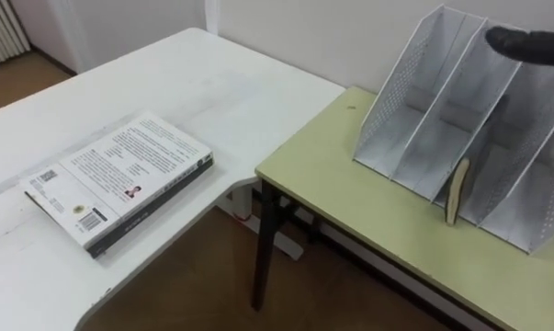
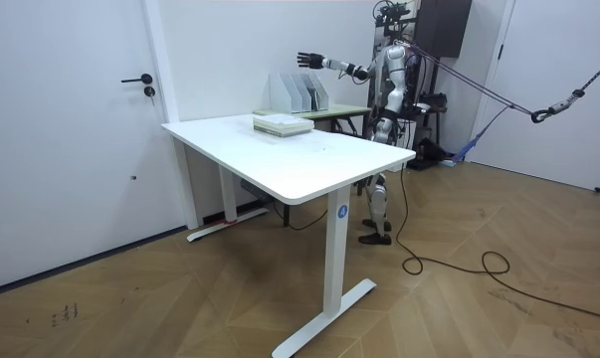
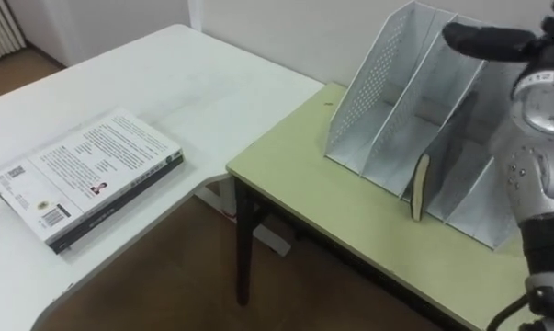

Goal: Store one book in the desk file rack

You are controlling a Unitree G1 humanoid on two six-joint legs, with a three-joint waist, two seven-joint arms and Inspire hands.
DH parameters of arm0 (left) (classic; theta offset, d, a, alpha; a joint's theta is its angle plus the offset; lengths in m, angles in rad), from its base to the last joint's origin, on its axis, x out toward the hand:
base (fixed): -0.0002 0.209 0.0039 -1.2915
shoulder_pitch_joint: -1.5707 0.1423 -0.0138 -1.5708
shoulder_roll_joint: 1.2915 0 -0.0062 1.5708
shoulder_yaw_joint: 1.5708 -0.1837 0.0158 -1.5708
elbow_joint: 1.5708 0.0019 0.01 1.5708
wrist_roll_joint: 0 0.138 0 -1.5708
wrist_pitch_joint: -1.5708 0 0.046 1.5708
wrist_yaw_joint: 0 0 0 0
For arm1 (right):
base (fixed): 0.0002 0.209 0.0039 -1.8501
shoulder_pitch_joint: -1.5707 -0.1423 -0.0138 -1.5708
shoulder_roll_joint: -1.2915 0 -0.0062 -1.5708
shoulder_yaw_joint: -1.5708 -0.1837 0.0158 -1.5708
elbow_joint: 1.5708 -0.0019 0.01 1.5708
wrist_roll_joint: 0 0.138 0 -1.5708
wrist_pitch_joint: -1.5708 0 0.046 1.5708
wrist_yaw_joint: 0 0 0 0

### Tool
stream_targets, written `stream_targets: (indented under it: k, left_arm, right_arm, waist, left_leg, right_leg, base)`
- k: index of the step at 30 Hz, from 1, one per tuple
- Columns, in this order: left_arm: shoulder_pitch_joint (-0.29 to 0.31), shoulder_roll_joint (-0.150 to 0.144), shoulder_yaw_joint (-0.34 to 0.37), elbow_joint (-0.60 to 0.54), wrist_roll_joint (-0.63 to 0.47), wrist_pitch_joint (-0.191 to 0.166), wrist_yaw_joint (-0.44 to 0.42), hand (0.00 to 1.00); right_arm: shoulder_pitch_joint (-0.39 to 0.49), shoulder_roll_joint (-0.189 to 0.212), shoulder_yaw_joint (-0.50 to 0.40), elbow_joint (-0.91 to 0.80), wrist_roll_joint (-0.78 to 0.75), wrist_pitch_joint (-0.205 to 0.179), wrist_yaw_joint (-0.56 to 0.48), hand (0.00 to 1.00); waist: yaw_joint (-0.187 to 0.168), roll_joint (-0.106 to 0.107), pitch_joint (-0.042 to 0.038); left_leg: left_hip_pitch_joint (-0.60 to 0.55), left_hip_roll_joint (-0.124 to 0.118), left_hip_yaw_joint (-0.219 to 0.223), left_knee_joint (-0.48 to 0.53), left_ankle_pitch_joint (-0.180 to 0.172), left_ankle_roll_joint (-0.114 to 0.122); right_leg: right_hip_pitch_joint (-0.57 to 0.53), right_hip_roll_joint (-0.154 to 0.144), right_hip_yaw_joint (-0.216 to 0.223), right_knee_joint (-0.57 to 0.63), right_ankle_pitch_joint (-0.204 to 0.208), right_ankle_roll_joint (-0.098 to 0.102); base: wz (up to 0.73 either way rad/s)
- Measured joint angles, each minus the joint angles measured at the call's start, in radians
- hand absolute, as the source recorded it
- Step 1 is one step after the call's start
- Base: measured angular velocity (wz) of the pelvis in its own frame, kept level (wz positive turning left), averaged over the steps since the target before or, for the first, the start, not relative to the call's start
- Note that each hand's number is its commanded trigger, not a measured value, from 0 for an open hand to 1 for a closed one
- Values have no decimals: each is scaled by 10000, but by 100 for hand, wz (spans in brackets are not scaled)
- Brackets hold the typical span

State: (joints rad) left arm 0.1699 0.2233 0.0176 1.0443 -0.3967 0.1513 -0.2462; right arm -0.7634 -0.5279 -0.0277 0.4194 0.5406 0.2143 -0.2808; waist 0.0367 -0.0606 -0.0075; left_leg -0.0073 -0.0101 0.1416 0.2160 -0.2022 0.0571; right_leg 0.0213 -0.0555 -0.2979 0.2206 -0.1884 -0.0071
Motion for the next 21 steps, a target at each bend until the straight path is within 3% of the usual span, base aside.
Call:
stream_targets:
  k: [4, 12, 17, 20, 21]
  left_arm:
    - [-22, 96, -4, -13, 79, -12, -75, 0]
    - [-42, 518, -13, 121, 61, -14, -484, 0]
    - [-360, 610, -28, 393, 163, 13, -742, 0]
    - [-659, 661, -169, 680, 144, 47, -912, 0]
    - [-702, 676, -239, 711, 133, 49, -945, 0]
  right_arm:
    - [532, 0, 681, -1329, 1618, -20, 2468, 0]
    - [2382, -2, 1385, -3214, 1638, 44, 6542, 0]
    - [4435, -10, 2063, -3454, 126, 105, 8870, 0]
    - [5411, -12, 2644, -3451, -1499, 289, 9974, 0]
    - [5681, -11, 2749, -3436, -1877, 290, 10135, 0]
  waist:
    - [6, -95, 34]
    - [32, -206, 29]
    - [419, -309, -3]
    - [552, -247, 123]
    - [586, -250, 129]
  left_leg:
    - [30, 27, 128, 54, -3, -2]
    - [-124, 40, 56, 53, -35, 1]
    - [-66, 55, 80, 109, -30, -8]
    - [-98, 55, 91, 111, -34, -4]
    - [-138, 55, 90, 98, -39, -5]
  right_leg:
    - [36, 6, 119, -11, 0, 0]
    - [-16, 26, 219, -10, 9, -10]
    - [4, 41, 235, -13, 13, -16]
    - [-1, 38, 240, -9, 23, -25]
    - [-16, 37, 239, -9, 23, -25]
  base:
    - [-4]
    - [4]
    - [0]
    - [-1]
    - [0]
